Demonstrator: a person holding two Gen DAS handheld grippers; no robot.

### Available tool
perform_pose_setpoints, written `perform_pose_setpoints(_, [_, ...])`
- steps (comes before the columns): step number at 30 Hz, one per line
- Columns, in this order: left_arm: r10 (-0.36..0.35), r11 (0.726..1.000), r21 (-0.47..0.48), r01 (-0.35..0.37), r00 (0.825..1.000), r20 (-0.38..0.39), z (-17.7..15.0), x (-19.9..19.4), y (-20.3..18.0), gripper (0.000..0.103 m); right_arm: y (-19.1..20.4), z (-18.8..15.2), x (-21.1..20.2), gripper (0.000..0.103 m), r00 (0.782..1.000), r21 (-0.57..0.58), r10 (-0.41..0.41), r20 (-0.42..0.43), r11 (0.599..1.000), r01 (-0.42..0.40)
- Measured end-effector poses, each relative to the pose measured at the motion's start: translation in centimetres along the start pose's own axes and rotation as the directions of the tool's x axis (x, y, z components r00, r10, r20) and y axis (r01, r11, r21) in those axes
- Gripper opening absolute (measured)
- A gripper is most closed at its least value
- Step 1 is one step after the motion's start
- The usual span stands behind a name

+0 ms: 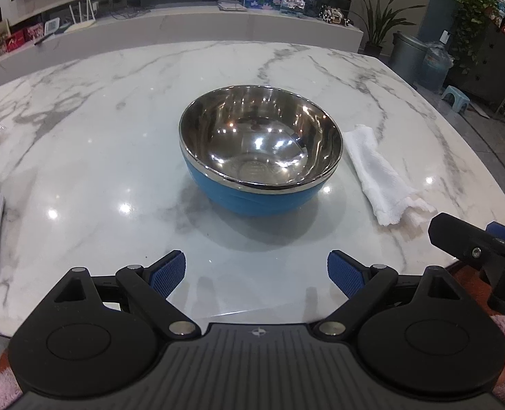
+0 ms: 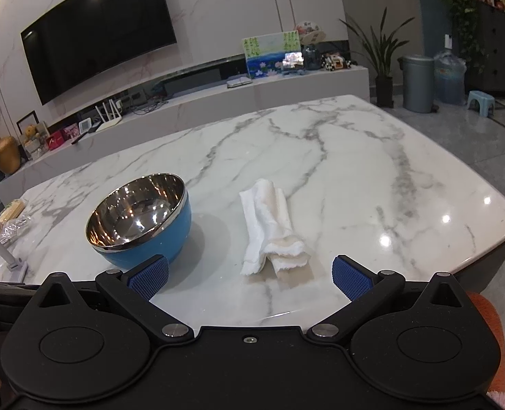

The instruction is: Clean bowl

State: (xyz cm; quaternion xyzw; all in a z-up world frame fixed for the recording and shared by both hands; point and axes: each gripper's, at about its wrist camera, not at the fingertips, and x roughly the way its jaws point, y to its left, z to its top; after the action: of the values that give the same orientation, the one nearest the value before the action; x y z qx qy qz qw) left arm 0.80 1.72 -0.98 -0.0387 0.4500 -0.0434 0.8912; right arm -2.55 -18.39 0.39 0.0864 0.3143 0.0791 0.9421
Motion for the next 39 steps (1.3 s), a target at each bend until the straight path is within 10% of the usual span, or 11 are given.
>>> perform_pose_setpoints(25, [-0.037,0.988,-0.146,0.042,0.999,0.037,5.6,-0.9,5.5,0.068,-0.4,4.5,3.2,0.091,0.998,-0.018,0.070,0.005,0.997,-0.070])
perform_pose_setpoints(39, [-0.065,0.979,-0.195,0.061,0.998,-0.012,7.6,1.9,7.2,0.024,0.1,5.9,7.7,0.024,0.993,-0.145,0.039,-0.109,0.988,-0.054])
